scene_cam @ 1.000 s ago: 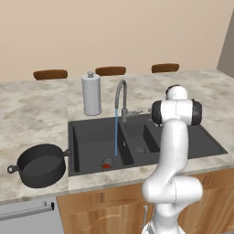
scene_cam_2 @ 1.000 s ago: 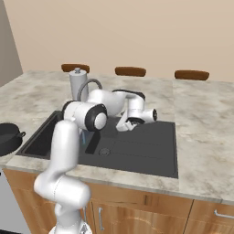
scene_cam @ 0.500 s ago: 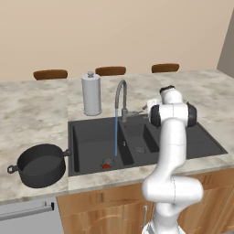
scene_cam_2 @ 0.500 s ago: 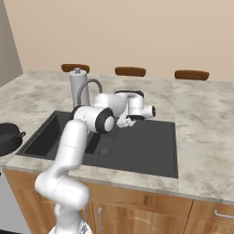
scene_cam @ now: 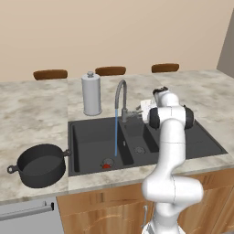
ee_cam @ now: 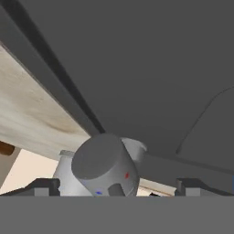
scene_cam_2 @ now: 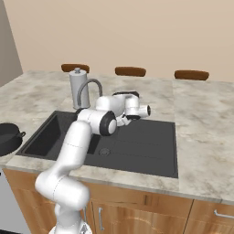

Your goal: Dump the bell pepper from the pot into the sink. Then turn on the water and wash the bell pepper. Then turn off the water and put the bell pepper back in the pot.

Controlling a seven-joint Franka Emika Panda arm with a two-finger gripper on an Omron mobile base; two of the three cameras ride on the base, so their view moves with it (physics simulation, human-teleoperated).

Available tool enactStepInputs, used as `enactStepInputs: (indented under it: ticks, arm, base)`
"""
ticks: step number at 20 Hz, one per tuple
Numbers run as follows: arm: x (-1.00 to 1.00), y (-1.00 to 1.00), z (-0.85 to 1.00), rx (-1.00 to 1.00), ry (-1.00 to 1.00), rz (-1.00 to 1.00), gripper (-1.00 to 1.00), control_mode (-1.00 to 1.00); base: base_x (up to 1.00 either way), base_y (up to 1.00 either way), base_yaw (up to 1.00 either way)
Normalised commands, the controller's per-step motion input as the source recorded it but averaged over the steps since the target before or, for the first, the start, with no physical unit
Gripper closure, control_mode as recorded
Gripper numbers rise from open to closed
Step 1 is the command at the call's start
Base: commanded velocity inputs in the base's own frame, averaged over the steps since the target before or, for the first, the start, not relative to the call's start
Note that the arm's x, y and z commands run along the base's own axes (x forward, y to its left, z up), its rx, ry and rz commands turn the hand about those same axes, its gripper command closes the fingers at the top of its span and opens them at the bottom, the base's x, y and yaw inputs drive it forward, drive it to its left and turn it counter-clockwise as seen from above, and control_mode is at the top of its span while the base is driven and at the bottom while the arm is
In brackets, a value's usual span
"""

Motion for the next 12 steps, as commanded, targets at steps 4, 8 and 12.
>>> enactStepInputs:
  ticks: [4,8,12]
  arm:
    - [0.04,0.51,0.0,0.0,0.0,0.0,-1.0,-1.0]
    - [0.0,0.64,0.0,-0.06,0.0,-0.01,-1.0,-1.0]
    - [0.0,0.99,0.26,-0.3,-0.01,-0.16,-1.0,-1.0]
  base:
    - [0.0,0.0,0.0]
    - [0.0,0.0,0.0]
    - [0.0,0.0,0.0]
